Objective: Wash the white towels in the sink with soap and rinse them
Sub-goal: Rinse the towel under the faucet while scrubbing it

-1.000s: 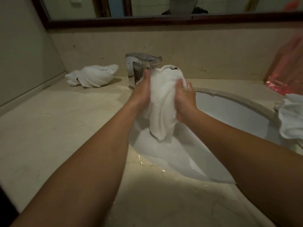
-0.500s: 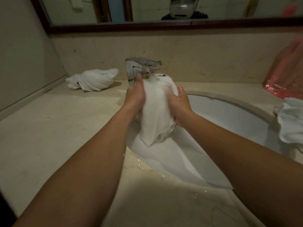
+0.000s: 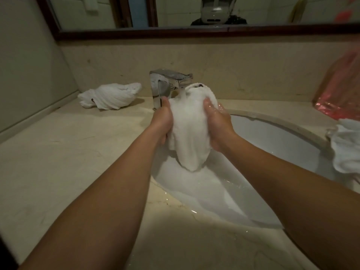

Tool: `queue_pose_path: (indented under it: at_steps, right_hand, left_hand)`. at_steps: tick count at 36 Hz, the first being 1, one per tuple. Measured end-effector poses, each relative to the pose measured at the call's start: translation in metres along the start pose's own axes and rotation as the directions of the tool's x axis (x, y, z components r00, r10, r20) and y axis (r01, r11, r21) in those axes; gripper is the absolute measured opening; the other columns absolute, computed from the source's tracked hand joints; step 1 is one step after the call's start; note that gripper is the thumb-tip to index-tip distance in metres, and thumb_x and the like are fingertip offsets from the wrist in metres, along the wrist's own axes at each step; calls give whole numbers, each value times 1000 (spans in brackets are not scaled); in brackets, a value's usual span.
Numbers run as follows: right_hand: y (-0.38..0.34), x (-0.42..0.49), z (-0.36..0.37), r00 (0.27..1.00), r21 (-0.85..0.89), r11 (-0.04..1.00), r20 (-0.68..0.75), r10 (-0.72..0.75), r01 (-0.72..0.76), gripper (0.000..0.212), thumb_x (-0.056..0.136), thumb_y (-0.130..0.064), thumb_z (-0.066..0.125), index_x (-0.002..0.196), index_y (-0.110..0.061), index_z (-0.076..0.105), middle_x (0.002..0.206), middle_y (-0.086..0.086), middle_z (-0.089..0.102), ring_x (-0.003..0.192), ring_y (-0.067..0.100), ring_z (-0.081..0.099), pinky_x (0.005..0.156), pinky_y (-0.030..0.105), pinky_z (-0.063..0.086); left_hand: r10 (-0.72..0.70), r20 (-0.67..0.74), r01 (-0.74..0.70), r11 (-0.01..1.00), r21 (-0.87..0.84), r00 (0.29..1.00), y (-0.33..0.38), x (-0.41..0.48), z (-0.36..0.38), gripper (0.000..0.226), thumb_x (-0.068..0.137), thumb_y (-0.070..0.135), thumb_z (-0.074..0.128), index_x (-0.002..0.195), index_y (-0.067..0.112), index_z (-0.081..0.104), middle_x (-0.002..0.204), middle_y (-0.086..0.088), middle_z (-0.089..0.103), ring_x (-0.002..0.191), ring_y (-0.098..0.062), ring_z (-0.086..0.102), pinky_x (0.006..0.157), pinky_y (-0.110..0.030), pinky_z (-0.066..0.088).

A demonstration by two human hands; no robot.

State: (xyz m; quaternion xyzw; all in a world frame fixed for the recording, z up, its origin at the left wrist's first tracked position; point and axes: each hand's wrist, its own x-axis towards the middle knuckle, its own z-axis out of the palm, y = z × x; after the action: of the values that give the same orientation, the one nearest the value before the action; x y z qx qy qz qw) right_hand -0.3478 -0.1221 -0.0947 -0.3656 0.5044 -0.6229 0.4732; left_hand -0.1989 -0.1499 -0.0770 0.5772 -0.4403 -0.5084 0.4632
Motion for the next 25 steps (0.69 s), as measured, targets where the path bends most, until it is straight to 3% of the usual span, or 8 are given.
queue_pose_path:
  at_steps: [3, 4, 7, 11, 14, 18, 22, 25]
  right_hand:
    - [2, 1, -2, 1000, -3, 1000, 13, 7, -7, 27, 97, -47, 68, 117, -30, 72, 119, -1, 78, 110, 24, 74, 102, 50, 59]
    - [4, 1, -2, 1000, -4, 1000, 23, 11, -11, 25, 101, -45, 65, 118, -28, 72, 119, 0, 78, 110, 25, 74, 102, 50, 59]
    - [7, -2, 0, 999, -10, 999, 23, 34, -33, 26, 105, -45, 61, 119, -25, 71, 120, 3, 77, 110, 26, 74, 103, 50, 58]
    - [2, -6, 5, 998, -137, 989, -3, 61, -61, 40, 108, -51, 53, 137, -24, 60, 123, -2, 68, 103, 19, 66, 97, 39, 54]
    - [4, -6, 6, 998, -227, 972, -26, 50, -54, 43, 106, -57, 52, 132, -23, 52, 116, -1, 60, 87, 11, 56, 88, 37, 46]
    - [3, -7, 7, 995, -325, 944, -91, 29, -57, 63, 95, -73, 57, 132, -24, 46, 124, 0, 59, 105, 22, 59, 93, 40, 49]
    - [3, -6, 8, 989, -179, 976, 63, 137, -124, 87, 79, -87, 61, 137, -22, 59, 127, -2, 71, 108, 20, 69, 98, 41, 54]
    - [7, -10, 6, 940, 18, 978, 278, 195, -208, 84, 84, -83, 62, 140, -20, 65, 127, 11, 76, 115, 32, 74, 109, 53, 53]
  left_hand:
    - [-62, 72, 65, 997, -42, 995, 4, -8, -1, 76, 102, 78, 24, 119, 19, 69, 98, -4, 81, 91, -23, 77, 77, -35, 61]
    - [-63, 77, 66, 997, -34, 995, 4, -9, 0, 75, 102, 78, 26, 120, 18, 69, 96, -4, 81, 89, -23, 77, 74, -34, 61]
    - [-22, 28, 23, 999, -34, 999, 4, -8, -2, 82, 99, 81, 35, 138, 14, 64, 116, -6, 77, 102, -27, 75, 90, -41, 61]
    - [-16, 28, 20, 988, -155, 999, 5, -6, -3, 74, 96, 81, 43, 130, 19, 69, 108, -5, 81, 99, -29, 78, 95, -50, 62]
    - [-11, 85, 35, 960, -279, 996, 5, -3, -5, 85, 88, 87, 48, 131, 17, 69, 114, -10, 80, 102, -34, 78, 98, -57, 60]
    - [39, 162, 24, 930, -368, 986, 12, -12, -7, 80, 101, 77, 32, 137, 14, 67, 123, -14, 77, 113, -34, 75, 101, -50, 58]
    - [63, 208, 40, 889, -455, 976, 14, -14, -7, 82, 106, 72, 21, 142, 11, 63, 129, -18, 74, 119, -33, 72, 101, -44, 58]
    - [90, 215, 26, 875, -483, 973, 12, -13, -9, 83, 106, 72, 20, 138, 8, 64, 130, -21, 72, 122, -36, 70, 109, -49, 53]
